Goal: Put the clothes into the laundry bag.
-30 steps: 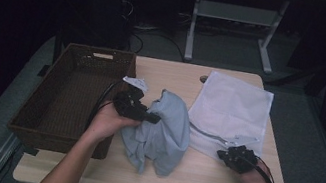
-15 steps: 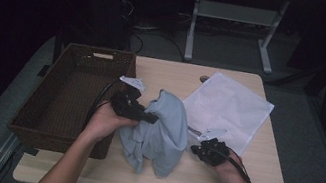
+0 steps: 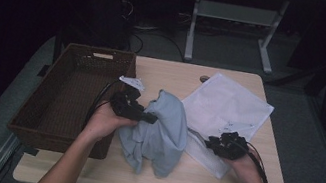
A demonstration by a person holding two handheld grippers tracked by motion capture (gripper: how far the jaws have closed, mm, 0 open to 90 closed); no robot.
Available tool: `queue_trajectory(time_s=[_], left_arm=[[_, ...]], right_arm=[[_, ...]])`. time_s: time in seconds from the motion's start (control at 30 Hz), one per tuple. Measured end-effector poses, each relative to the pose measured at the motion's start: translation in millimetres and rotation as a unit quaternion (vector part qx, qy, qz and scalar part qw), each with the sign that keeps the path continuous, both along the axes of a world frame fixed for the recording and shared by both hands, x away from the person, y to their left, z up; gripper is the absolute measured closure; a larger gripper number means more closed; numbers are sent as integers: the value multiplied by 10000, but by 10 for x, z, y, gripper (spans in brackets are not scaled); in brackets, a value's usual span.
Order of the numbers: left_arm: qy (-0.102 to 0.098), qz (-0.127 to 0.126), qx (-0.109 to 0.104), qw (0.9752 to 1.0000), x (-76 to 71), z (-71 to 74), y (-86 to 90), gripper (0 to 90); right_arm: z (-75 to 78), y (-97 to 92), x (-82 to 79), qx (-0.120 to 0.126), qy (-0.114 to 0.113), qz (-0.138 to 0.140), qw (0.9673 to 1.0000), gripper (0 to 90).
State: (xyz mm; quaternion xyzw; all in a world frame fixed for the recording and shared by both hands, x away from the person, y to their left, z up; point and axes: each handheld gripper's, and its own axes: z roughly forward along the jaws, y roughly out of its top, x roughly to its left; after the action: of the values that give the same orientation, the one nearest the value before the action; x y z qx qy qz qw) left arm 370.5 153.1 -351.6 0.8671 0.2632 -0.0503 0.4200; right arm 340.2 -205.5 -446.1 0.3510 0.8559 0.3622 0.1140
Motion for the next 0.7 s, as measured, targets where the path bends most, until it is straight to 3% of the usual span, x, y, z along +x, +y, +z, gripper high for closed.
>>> queue_trajectory(time_s=[0.07,0.1,0.13,0.17,0.2,0.33,0.37,0.5,0.57,0.7], left_arm=[[0,-4,0,10000,0,-2,0,758],[3,-2,2,10000,0,-2,0,758],[-1,-9,4,10000,0,-3,0,758],[6,-10,4,10000,0,-4,-1,758],[15,-8,2,10000,0,-5,-3,758],[21,-14,-4,10000,9,-12,3,758],[24,-20,-17,10000,12,-17,8,758],[36,0,-20,10000,12,-22,16,758],[33,0,-23,10000,16,-25,21,757],[46,-4,-10,10000,23,-30,16,758]], right_arm=[[-13,-58,61,143,-3,-18,9999,581],[-16,-65,104,101,94,24,9999,537],[-22,-57,177,7,44,115,9999,481],[-22,-57,177,7,44,115,9999,481],[-33,-39,263,132,62,218,9997,428],[-62,37,379,114,-4,345,9993,393],[-87,98,451,-78,9,405,9992,377],[-142,140,500,-2,-45,445,9990,387],[-210,170,510,-276,-104,476,9984,414],[-241,182,516,-310,-103,478,9983,472]])
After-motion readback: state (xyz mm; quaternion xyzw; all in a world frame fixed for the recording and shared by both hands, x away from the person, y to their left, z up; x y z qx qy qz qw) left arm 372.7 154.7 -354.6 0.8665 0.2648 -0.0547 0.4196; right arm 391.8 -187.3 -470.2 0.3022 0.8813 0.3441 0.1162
